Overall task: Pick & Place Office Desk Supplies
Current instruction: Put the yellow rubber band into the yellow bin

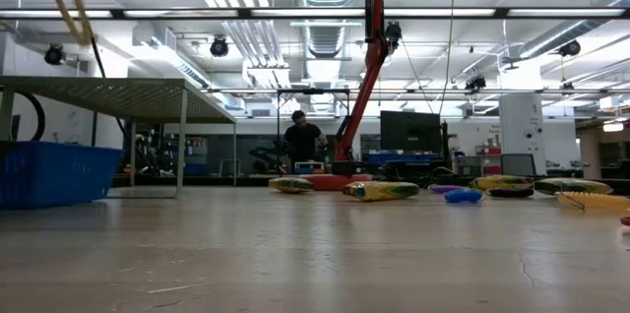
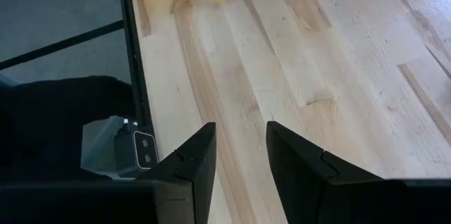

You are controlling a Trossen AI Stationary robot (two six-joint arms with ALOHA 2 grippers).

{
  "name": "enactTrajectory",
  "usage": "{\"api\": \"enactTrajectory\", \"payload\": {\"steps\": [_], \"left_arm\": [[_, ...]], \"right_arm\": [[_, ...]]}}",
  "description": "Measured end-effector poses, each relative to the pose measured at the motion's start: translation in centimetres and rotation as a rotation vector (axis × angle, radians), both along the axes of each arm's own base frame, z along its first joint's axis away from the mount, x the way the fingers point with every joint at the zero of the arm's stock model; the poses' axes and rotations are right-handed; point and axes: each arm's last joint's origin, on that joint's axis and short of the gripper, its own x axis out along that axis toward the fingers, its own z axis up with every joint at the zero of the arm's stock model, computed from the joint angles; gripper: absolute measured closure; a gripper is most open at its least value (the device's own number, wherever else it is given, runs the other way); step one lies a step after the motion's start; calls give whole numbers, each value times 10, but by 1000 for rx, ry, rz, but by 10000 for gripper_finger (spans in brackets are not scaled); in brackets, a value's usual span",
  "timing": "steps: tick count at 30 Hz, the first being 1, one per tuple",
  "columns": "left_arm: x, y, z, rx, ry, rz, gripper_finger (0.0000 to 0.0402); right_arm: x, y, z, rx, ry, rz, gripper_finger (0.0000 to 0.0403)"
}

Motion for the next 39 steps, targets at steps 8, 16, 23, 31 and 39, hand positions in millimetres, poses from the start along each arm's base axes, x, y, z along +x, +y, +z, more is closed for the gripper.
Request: {"api": "enactTrajectory", "payload": {"steps": [8,16,23,31,39], "left_arm": [[-26,-14,20,-108,163,71,399],[-60,-26,19,-189,388,301,399],[-89,-41,15,-181,410,365,397],[-103,-48,-4,-173,399,364,396],[-103,-48,-25,-176,399,327,396]], "right_arm": [[0,0,0,0,0,0,282],[0,0,0,0,0,0,282],[0,0,0,0,0,0,282],[0,0,0,0,0,0,282],[0,0,0,0,0,0,282]]}}
